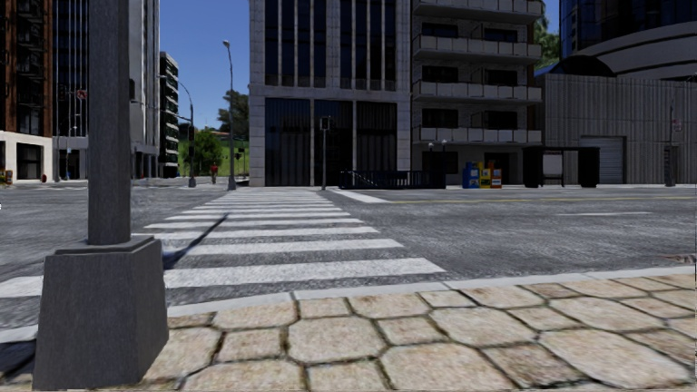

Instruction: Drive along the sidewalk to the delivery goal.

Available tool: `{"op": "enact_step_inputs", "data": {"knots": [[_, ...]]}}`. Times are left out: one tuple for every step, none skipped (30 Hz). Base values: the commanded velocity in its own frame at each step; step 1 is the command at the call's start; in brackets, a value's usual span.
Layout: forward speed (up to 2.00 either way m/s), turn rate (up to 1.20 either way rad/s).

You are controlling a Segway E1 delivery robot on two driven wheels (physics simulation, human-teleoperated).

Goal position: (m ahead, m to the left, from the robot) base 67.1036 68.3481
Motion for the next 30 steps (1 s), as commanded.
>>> {"op": "enact_step_inputs", "data": {"knots": [[2.00,0.28],[2.00,0.28],[2.00,0.28],[2.00,0.33],[2.00,0.33],[2.00,0.36],[2.00,0.37],[2.00,0.37],[2.00,0.37],[2.00,0.37],[2.00,0.37],[2.00,0.37],[2.00,0.37],[2.00,0.37],[2.00,0.37],[2.00,0.37],[2.00,0.37],[2.00,0.37],[2.00,0.37],[2.00,0.37],[2.00,0.37],[2.00,0.37],[2.00,0.37],[2.00,0.37],[2.00,0.37],[2.00,0.37],[2.00,0.37],[2.00,0.37],[2.00,0.33],[1.98,0.09]]}}
